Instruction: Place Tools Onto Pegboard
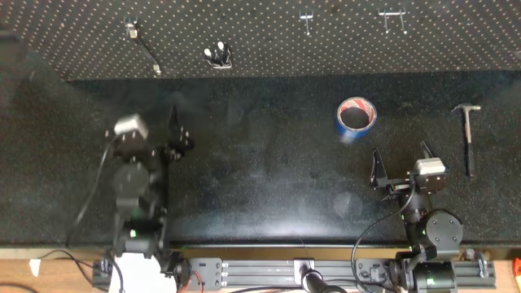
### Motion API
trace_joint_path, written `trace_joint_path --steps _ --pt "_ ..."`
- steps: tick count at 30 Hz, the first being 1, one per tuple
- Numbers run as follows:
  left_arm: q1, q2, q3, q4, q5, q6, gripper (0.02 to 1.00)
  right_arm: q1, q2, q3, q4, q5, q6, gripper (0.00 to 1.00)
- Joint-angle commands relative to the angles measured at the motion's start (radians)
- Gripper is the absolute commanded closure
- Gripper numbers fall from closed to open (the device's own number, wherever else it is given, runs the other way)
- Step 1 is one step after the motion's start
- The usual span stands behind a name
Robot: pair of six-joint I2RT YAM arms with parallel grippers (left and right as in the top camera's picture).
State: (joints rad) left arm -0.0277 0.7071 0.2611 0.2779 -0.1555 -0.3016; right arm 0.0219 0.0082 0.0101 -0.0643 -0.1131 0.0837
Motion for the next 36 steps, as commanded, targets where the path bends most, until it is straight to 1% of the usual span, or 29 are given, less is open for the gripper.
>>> trace_joint_path --steps 1,2,3,5,6,7,9,20,22,23,24,25,26,27,28,29,30,31,32,33,34,36 --pt "0.105 -0.325 -0.256 0.136 0.126 -0.039 0.023 0.007 -0.006 -0.006 0.000 0.001 -0.014 0.025" --pt "0.122 -0.421 -0.256 0.038 0.126 -0.029 0.023 0.007 -0.006 -0.006 0.000 0.001 -0.014 0.025" --pt "0.118 -0.517 -0.256 -0.111 0.127 -0.014 0.023 0.007 -0.006 -0.006 0.000 0.001 -0.014 0.025" --pt "0.097 -0.614 -0.256 -0.275 0.142 0.106 0.023 0.007 -0.006 -0.006 0.000 0.001 -0.014 0.025" --pt "0.065 -0.645 -0.256 -0.323 0.142 0.192 0.023 0.007 -0.006 -0.006 0.000 0.001 -0.014 0.025" --pt "0.043 -0.655 -0.256 -0.359 0.143 0.247 0.023 0.007 -0.006 -0.006 0.000 0.001 -0.014 0.025" --pt "0.040 -0.681 -0.256 -0.360 0.146 0.284 0.023 0.007 -0.006 -0.006 0.000 0.001 -0.014 0.025" --pt "0.039 -0.703 -0.256 -0.357 0.145 0.284 0.023 0.007 -0.006 -0.006 0.000 0.001 -0.014 0.025" --pt "0.039 -0.703 -0.256 -0.357 0.145 0.284 0.023 0.007 0.001 -0.006 -0.006 0.031 -0.014 0.025" --pt "0.039 -0.704 -0.256 -0.357 0.145 0.284 0.020 0.007 0.005 -0.005 -0.005 0.032 -0.013 0.025" --pt "0.039 -0.703 -0.256 -0.357 0.145 0.284 0.023 0.007 0.008 0.018 -0.007 0.031 0.042 0.025" --pt "0.039 -0.703 -0.256 -0.357 0.145 0.284 0.025 0.018 0.079 0.084 -0.007 0.015 0.063 0.025" --pt "0.039 -0.703 -0.256 -0.357 0.145 0.284 0.023 0.038 0.264 0.216 -0.043 0.012 0.077 0.025" --pt "0.039 -0.703 -0.256 -0.357 0.145 0.284 0.023 0.059 0.363 0.299 -0.093 0.012 0.081 0.027" --pt "0.039 -0.704 -0.256 -0.357 0.145 0.284 0.023 0.122 0.620 0.547 -0.271 0.012 0.095 0.025" --pt "0.039 -0.704 -0.256 -0.357 0.145 0.284 0.023 0.167 0.757 0.687 -0.363 0.013 0.111 0.025" --pt "0.039 -0.703 -0.256 -0.357 0.145 0.284 0.023 0.221 0.921 0.824 -0.452 0.035 0.111 0.025" --pt "0.039 -0.703 -0.256 -0.357 0.145 0.284 0.023 0.279 1.104 0.963 -0.533 0.074 0.111 0.025" --pt "0.039 -0.703 -0.256 -0.357 0.145 0.284 0.023 0.313 1.202 1.035 -0.575 0.080 0.110 0.025" --pt "0.039 -0.703 -0.256 -0.357 0.145 0.284 0.023 0.339 1.356 1.143 -0.637 0.079 0.116 0.025" --pt "0.039 -0.703 -0.256 -0.357 0.145 0.284 0.023 0.340 1.503 1.237 -0.721 0.079 0.177 0.025" --pt "0.039 -0.703 -0.256 -0.357 0.145 0.284 0.023 0.332 1.603 1.271 -0.754 0.079 0.251 0.025"
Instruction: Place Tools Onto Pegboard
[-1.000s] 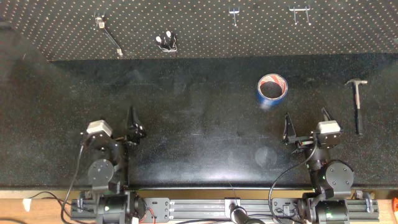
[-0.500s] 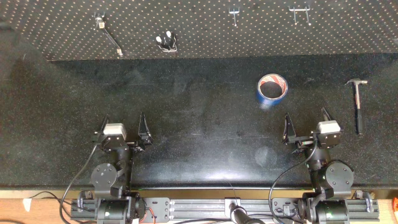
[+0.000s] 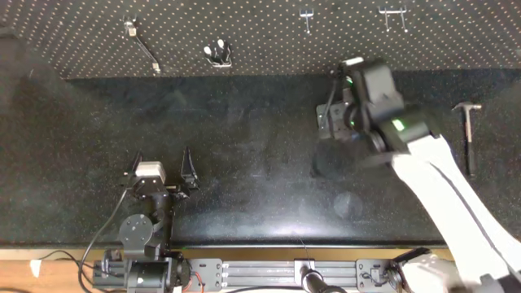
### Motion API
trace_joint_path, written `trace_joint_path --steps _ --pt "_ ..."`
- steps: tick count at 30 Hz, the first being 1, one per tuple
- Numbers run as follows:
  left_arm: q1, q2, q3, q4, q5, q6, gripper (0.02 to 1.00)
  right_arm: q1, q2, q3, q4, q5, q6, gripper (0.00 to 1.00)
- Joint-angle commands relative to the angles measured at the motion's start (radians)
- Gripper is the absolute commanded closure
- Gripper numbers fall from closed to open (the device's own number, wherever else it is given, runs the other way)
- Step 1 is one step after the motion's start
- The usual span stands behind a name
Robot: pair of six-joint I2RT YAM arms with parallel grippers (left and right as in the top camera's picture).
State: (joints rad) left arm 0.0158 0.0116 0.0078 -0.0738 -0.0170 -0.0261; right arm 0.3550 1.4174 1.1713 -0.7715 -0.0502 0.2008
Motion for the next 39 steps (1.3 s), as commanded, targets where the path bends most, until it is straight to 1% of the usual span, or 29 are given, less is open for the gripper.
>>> trace_joint_path --steps 1,3,4,9,11,12,13,14,15,17,19,20,21,22,23,24,26,28,30,32,34,38,39 --pt "-0.004 -0.008 -0.002 -0.005 0.006 0.009 0.023 -0.007 0.240 0.110 -0.047 0.013 0.167 0.025" --pt "-0.004 -0.008 -0.002 -0.005 0.006 0.009 0.023 -0.022 0.285 0.110 -0.039 0.013 0.201 0.025" --pt "-0.004 -0.008 -0.002 -0.005 0.006 0.009 0.023 -0.037 0.305 0.110 -0.039 0.013 0.241 0.025" --pt "-0.004 -0.008 -0.002 -0.005 0.007 0.009 0.023 -0.042 0.394 0.110 -0.027 0.014 0.247 0.025" --pt "-0.004 -0.008 -0.002 -0.005 0.006 0.009 0.023 -0.042 0.414 0.110 -0.028 0.017 0.238 0.141" --pt "-0.004 -0.008 -0.002 -0.005 0.007 0.009 0.023 -0.042 0.434 0.110 -0.028 0.018 0.235 0.356" --pt "-0.004 -0.008 -0.002 -0.005 0.006 0.009 0.023 -0.042 0.453 0.110 -0.028 0.017 0.235 0.706" --pt "-0.004 -0.008 -0.002 -0.005 0.006 0.009 0.023 -0.042 0.457 0.109 -0.028 0.017 0.235 0.921" --pt "-0.004 -0.008 -0.002 -0.005 0.006 0.009 0.023 -0.042 0.443 0.109 -0.027 0.029 0.235 0.923" --pt "-0.004 -0.008 -0.002 -0.005 0.006 0.009 0.023 -0.023 0.355 0.108 -0.037 0.090 0.236 0.925" --pt "-0.004 -0.008 -0.002 -0.005 0.006 0.009 0.025 0.041 0.143 0.108 0.048 0.121 0.237 0.923" --pt "-0.004 -0.008 -0.002 -0.005 0.007 0.009 0.023 0.112 -0.012 0.108 0.167 0.177 0.237 0.925" --pt "-0.004 -0.008 -0.002 -0.005 0.006 0.009 0.023 0.181 -0.097 0.108 0.259 0.287 0.236 0.925" --pt "-0.004 -0.008 -0.002 -0.005 0.006 0.009 0.023 0.216 -0.114 0.108 0.317 0.344 0.233 0.925" --pt "-0.004 -0.008 -0.002 -0.005 0.007 0.009 0.023 0.235 -0.100 0.108 0.382 0.356 0.175 0.925" --pt "-0.004 -0.008 -0.002 -0.005 0.006 0.009 0.023 0.251 -0.055 0.108 0.487 0.353 0.067 0.925" --pt "-0.004 -0.008 -0.002 -0.005 0.006 0.009 0.023 0.253 0.040 0.108 0.582 0.354 -0.002 0.925" --pt "-0.004 -0.008 -0.002 -0.005 0.006 0.009 0.023 0.253 0.114 0.108 0.626 0.354 -0.005 0.925" --pt "-0.004 -0.008 -0.002 -0.005 0.006 0.009 0.023 0.252 0.176 0.108 0.715 0.354 -0.071 0.925" --pt "-0.004 -0.008 -0.002 -0.005 0.006 0.009 0.023 0.250 0.210 0.108 0.765 0.357 -0.114 0.925" --pt "-0.004 -0.008 -0.002 -0.005 0.006 0.009 0.023 0.222 0.270 0.108 0.847 0.357 -0.113 0.923" --pt "-0.004 -0.008 -0.002 -0.005 0.006 0.009 0.023 0.198 0.294 0.108 0.882 0.357 -0.113 0.921" --pt "-0.004 -0.008 -0.002 -0.005 0.006 0.009 0.023 0.198 0.294 0.108 0.882 0.357 -0.113 0.893"
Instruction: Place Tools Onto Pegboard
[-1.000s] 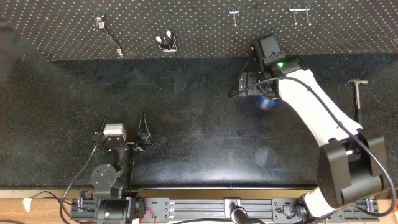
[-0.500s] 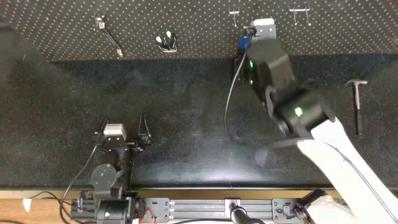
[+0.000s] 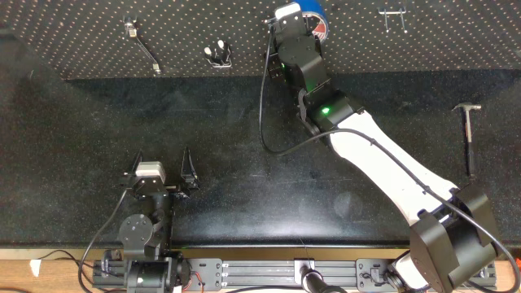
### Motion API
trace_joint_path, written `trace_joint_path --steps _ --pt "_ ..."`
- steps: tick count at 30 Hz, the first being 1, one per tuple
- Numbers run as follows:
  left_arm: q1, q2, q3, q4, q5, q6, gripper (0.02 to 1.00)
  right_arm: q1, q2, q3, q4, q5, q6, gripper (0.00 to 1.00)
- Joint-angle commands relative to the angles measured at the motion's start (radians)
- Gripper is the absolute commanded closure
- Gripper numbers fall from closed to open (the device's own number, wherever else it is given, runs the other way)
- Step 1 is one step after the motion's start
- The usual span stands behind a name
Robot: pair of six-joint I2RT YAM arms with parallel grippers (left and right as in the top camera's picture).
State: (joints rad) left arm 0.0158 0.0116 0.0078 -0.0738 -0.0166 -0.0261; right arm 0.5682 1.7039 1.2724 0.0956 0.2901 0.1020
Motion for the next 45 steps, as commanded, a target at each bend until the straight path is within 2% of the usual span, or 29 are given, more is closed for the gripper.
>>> trace_joint_path --steps 1,3,7,9,11,15,18,20,21,23,24,26,27,28,30,32,34,36,39,45 --pt "-0.004 -0.008 -0.002 -0.005 0.006 0.009 0.023 -0.015 0.008 0.007 0.015 0.016 -0.014 0.877" --pt "-0.004 -0.008 -0.002 -0.005 0.006 0.009 0.023 -0.015 0.021 0.007 0.015 0.016 -0.014 0.836" --pt "-0.004 -0.008 -0.002 -0.005 0.006 0.009 0.023 -0.015 0.038 0.007 0.019 0.016 -0.014 0.831" --pt "-0.004 -0.008 -0.002 -0.005 0.006 0.009 0.025 -0.015 0.038 0.007 0.019 0.016 -0.014 0.689" --pt "-0.004 -0.008 -0.002 -0.005 0.006 0.009 0.023 -0.013 0.038 0.007 0.019 0.011 -0.013 0.636" --pt "-0.004 -0.008 -0.002 -0.005 0.006 0.009 0.025 -0.008 0.019 0.007 -0.056 -0.072 -0.010 0.632" --pt "-0.004 -0.008 -0.002 -0.005 0.006 0.009 0.023 -0.008 -0.050 0.007 -0.152 -0.079 -0.010 0.562" --pt "-0.004 -0.008 -0.002 -0.005 0.006 0.009 0.023 -0.008 -0.111 0.007 -0.238 -0.142 -0.010 0.535" --pt "-0.004 -0.008 -0.002 -0.005 0.006 0.009 0.023 -0.008 -0.148 0.007 -0.301 -0.153 -0.010 0.494" --pt "-0.004 -0.008 -0.002 -0.005 0.006 0.009 0.023 -0.010 -0.239 0.007 -0.530 -0.153 -0.001 0.165" --pt "-0.004 -0.008 -0.002 -0.005 0.006 0.009 0.023 -0.026 -0.286 0.007 -0.724 -0.153 0.037 0.029" --pt "-0.004 -0.008 -0.002 -0.005 0.006 0.009 0.023 -0.134 -0.360 0.005 -1.035 -0.153 0.104 0.012" --pt "-0.004 -0.008 -0.002 -0.005 0.006 0.009 0.023 -0.241 -0.415 0.005 -1.157 -0.153 0.076 0.012" --pt "-0.004 -0.008 -0.002 -0.005 0.006 0.009 0.025 -0.309 -0.441 -0.003 -1.175 -0.153 0.030 0.009" --pt "-0.004 -0.008 -0.002 -0.005 0.006 0.009 0.023 -0.533 -0.449 -0.024 -1.180 -0.177 -0.152 0.009" --pt "-0.004 -0.008 -0.002 -0.005 0.006 0.009 0.023 -0.747 -0.396 -0.050 -1.179 -0.288 -0.327 0.012" --pt "-0.004 -0.008 -0.002 -0.005 0.006 0.009 0.023 -0.896 -0.275 -0.068 -1.135 -0.288 -0.375 0.016" --pt "-0.004 -0.008 -0.002 -0.005 0.006 0.009 0.023 -0.983 -0.119 -0.068 -1.050 -0.326 -0.443 0.016" --pt "-0.004 -0.008 -0.002 -0.005 0.006 0.009 0.023 -1.055 0.039 -0.068 -0.987 -0.382 -0.529 0.016" --pt "-0.004 -0.008 -0.002 -0.005 0.006 0.009 0.025 -1.148 0.090 -0.068 -1.056 -0.373 -0.614 0.016"
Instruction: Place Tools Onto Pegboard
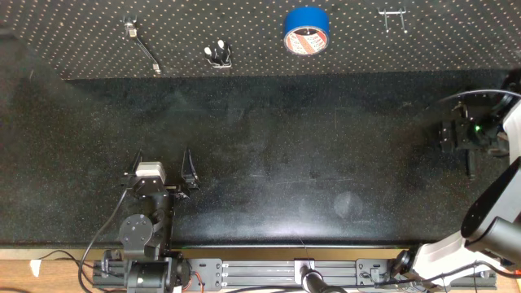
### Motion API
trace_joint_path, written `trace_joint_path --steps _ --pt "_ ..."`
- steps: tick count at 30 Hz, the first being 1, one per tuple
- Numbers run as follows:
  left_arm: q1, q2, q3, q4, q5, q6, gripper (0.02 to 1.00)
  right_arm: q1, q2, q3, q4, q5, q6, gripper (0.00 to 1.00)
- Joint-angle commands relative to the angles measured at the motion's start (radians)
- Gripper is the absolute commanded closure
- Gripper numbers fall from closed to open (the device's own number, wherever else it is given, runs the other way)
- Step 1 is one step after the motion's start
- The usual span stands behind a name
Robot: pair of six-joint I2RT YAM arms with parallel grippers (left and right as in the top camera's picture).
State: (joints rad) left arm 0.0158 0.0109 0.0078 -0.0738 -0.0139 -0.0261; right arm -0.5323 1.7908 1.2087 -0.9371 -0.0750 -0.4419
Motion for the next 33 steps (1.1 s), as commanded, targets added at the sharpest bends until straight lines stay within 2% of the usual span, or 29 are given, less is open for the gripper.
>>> trace_joint_path --steps 1,8,21,22,23,25,26,29,31,32,33 --pt "-0.004 -0.007 -0.002 -0.005 0.003 0.009 0.023 -0.050 0.006 -0.005 -0.034 0.040 -0.069 0.016" --pt "-0.004 -0.007 -0.002 -0.005 0.003 0.009 0.023 -0.050 0.062 -0.005 -0.023 0.091 -0.099 0.016" --pt "-0.004 -0.008 -0.002 -0.005 0.003 0.009 0.023 -0.050 0.102 -0.008 0.024 0.090 -0.106 0.031" --pt "-0.004 -0.007 -0.002 -0.005 0.004 0.009 0.023 -0.050 0.113 -0.008 0.027 0.091 -0.106 0.242" --pt "-0.004 -0.008 -0.002 -0.005 0.003 0.009 0.023 -0.050 0.123 -0.008 0.027 0.091 -0.106 0.393" --pt "-0.004 -0.007 -0.002 -0.005 0.003 0.009 0.023 -0.050 0.143 -0.008 0.027 0.091 -0.106 0.814" --pt "-0.004 -0.007 -0.002 -0.005 0.003 0.009 0.023 -0.050 0.144 -0.008 0.031 0.091 -0.106 0.893" --pt "-0.004 -0.007 -0.002 -0.005 0.004 0.009 0.023 -0.050 0.144 -0.008 0.039 0.090 -0.106 0.923" --pt "-0.004 -0.007 -0.002 -0.005 0.003 0.009 0.023 -0.050 0.129 -0.008 0.074 0.087 -0.004 0.925" --pt "-0.004 -0.007 -0.002 -0.005 0.003 0.009 0.023 -0.050 0.099 -0.008 0.095 0.048 0.024 0.925" --pt "-0.004 -0.007 -0.002 -0.005 0.003 0.009 0.023 -0.050 0.054 -0.008 0.113 -0.026 0.023 0.925"
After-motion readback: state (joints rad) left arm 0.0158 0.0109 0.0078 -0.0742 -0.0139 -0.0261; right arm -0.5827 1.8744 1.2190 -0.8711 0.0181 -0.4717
